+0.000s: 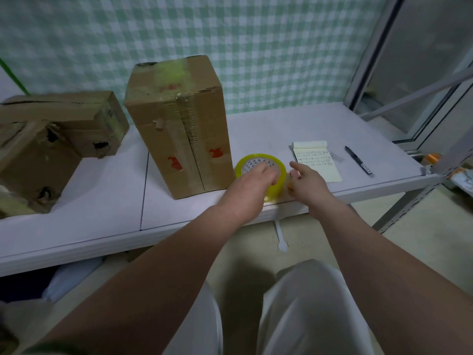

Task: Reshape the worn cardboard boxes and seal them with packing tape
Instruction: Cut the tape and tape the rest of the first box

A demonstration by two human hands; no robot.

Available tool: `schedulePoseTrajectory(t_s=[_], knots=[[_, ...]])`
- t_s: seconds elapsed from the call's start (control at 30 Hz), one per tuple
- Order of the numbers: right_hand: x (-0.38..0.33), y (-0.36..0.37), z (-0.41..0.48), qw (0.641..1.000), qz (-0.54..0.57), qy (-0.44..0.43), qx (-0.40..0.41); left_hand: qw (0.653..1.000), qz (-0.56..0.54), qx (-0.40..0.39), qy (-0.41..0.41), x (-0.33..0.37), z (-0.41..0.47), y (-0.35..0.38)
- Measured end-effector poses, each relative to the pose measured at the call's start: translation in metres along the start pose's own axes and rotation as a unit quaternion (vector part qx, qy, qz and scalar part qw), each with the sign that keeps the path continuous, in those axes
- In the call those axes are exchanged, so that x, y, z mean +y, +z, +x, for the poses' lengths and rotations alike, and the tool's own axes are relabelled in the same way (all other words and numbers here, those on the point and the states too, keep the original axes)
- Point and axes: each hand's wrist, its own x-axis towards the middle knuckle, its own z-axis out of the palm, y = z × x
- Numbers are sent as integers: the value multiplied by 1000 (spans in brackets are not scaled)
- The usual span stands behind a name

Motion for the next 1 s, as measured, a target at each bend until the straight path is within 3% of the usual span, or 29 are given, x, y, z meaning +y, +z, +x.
schedulePoseTrajectory(t_s=[0.17,0.3,0.4,0.5,0.7,0.83,1.0], knots=[[-11,2,-1,997,-76,-14,21,991,5,134,19,3,-1,-27],[-44,5,-10,988,-70,-94,100,943,93,318,24,-6,-8,-62],[-77,10,-25,979,-26,-182,91,911,159,378,-42,-24,-16,-97],[-110,17,-36,958,-11,-276,74,911,153,367,-107,-46,-21,-136],[-165,34,-37,919,-112,-377,24,969,71,206,-115,-75,-16,-177],[-179,42,-23,897,-174,-405,9,971,71,212,-89,-83,-14,-176],[-169,49,-14,893,-130,-429,42,971,116,191,-80,-92,-12,-171]])
